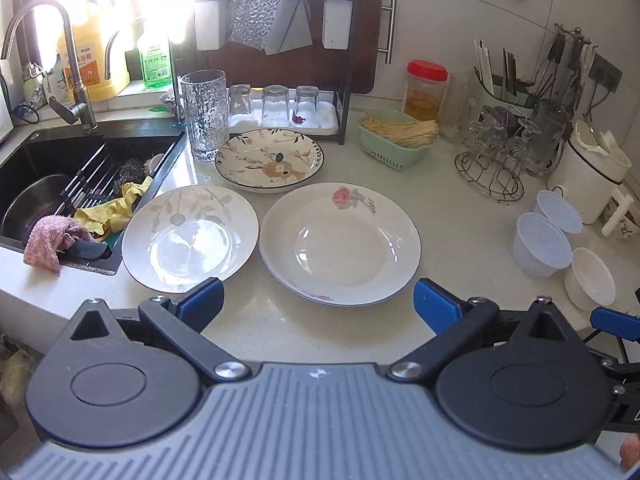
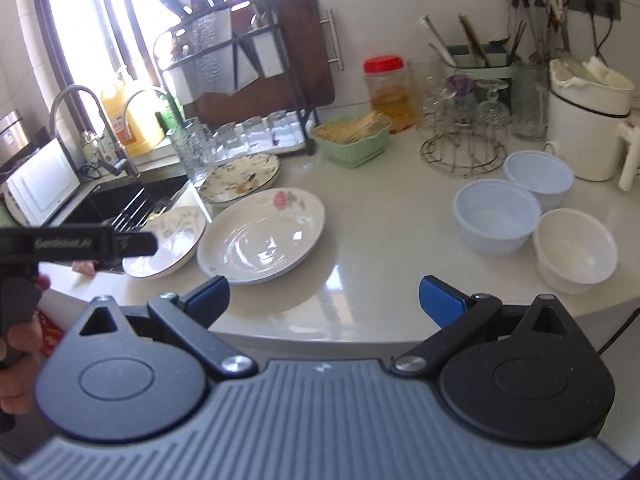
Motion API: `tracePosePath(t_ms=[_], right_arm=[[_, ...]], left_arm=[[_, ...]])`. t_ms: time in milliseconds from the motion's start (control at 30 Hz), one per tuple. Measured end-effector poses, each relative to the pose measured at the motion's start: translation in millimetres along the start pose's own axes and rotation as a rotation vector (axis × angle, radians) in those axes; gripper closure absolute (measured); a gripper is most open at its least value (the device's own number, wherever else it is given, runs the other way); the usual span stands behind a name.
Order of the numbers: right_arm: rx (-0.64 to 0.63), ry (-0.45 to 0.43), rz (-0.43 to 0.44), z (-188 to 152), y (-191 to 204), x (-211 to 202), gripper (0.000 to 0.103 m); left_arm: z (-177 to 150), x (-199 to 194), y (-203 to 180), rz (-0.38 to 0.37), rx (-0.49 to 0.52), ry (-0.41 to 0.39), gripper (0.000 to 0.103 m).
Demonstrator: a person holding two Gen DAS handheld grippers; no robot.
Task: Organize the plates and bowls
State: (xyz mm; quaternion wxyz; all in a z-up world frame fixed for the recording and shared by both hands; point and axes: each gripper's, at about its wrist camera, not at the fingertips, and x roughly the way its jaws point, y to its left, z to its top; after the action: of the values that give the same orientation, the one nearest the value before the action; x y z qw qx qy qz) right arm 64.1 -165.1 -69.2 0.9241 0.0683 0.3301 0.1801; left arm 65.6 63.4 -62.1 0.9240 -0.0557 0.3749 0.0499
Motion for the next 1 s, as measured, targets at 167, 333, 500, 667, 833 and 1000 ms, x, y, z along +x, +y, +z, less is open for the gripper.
tracePosePath(t_ms=[167, 333, 500, 667, 833, 1000], right_arm=[[0.003, -0.009, 0.014, 12.6, 18.8, 13.4, 0.0], [0.01, -0.008, 0.034, 14.8, 48.4, 35.2, 0.004], [0.009, 0.017, 0.033, 20.1, 86.2, 65.9, 0.006], [0.004, 0.011, 0.001, 35.4, 120.4, 89.1, 0.006], [0.053, 0.03, -0.022, 57.2, 149.1, 123.6, 0.006], [-0.017, 0.059, -0.029, 76.5, 185.8, 153.0, 0.006]], left_arm=[[14.8, 13.3, 23.0, -0.008, 0.002, 0.008, 0.001], [34.2, 29.8, 58.9, -0.006, -0.026, 0.012, 0.001], [59.2, 46.8, 103.9, -0.027, -0.004, 0.012, 0.001], [87.0, 66.8, 149.9, -0.034, 0.007, 0.009, 0.001], [114.7, 89.4, 190.9, -0.014, 0.024, 0.015, 0.001], [136.0, 113.0, 227.9, -0.044, 0.072, 0.037, 0.001]])
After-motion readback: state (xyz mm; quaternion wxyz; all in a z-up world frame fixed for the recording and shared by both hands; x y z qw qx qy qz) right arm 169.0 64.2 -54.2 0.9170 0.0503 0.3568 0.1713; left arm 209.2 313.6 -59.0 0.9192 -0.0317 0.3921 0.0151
